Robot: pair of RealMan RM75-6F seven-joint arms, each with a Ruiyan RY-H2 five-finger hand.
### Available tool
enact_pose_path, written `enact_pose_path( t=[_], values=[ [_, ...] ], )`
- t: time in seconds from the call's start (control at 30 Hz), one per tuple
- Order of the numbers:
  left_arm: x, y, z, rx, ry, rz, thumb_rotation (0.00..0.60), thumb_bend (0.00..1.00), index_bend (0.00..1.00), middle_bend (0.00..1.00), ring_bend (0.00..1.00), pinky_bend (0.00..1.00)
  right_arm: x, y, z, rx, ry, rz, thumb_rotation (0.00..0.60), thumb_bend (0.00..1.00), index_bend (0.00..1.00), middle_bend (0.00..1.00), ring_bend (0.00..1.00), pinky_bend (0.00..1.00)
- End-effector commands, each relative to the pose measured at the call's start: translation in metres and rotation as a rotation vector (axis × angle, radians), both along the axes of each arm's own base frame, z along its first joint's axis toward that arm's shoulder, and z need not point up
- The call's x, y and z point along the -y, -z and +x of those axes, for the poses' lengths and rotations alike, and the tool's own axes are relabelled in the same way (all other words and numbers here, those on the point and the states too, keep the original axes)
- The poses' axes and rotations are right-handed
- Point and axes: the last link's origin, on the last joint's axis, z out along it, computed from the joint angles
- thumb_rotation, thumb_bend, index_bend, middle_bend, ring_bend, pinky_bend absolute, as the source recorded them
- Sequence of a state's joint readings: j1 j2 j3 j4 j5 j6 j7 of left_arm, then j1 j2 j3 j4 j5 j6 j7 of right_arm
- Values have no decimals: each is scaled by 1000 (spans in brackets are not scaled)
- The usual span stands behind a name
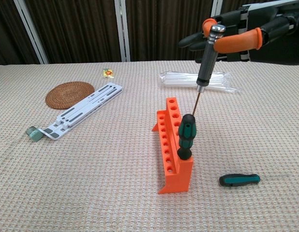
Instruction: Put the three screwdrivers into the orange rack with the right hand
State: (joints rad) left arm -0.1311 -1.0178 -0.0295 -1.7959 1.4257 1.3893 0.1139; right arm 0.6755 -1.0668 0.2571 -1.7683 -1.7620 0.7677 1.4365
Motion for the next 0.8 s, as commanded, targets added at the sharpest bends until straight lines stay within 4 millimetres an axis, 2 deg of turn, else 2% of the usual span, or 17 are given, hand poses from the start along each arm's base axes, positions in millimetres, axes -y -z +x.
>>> enact_pose_path(
  t=[0.03, 0.3, 0.8],
  values=[
    [0, 0, 0, 1, -1, 0, 600, 153, 83, 0, 0, 0, 3, 8, -1, -35, 3, 1, 600, 454, 655, 220, 0, 0],
    [0, 0, -3, 1, -11, 1, 600, 152, 83, 0, 0, 0, 11, 13, 5, -59, 10, -13, 600, 455, 655, 221, 0, 0],
    [-1, 2, -5, 6, -14, -5, 600, 153, 82, 0, 0, 0, 11, 12, 11, -70, 8, -16, 600, 455, 656, 221, 0, 0]
  ],
)
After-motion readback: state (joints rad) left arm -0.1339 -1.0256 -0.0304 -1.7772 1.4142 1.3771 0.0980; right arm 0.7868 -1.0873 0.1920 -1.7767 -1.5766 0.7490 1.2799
